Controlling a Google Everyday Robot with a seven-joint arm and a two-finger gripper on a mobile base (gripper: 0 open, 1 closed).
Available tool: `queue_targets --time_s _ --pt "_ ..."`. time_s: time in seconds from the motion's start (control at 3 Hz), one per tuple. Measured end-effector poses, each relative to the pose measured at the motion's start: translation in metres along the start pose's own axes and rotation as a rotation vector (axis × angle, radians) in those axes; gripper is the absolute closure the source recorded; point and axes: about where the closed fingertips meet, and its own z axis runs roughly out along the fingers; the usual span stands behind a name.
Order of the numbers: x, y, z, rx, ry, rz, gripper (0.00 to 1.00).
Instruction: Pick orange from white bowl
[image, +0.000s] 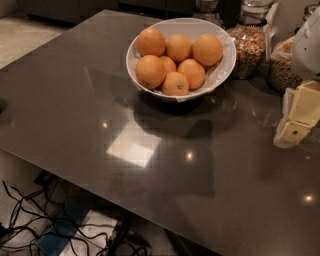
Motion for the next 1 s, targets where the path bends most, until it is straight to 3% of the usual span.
queue_targets --time_s 0.33,1.0 --pt "-0.001 0.0 0.0 0.002 -0.001 -0.001 0.0" --pt "-0.035 -0.046 0.027 0.009 -0.013 -0.07 0.0"
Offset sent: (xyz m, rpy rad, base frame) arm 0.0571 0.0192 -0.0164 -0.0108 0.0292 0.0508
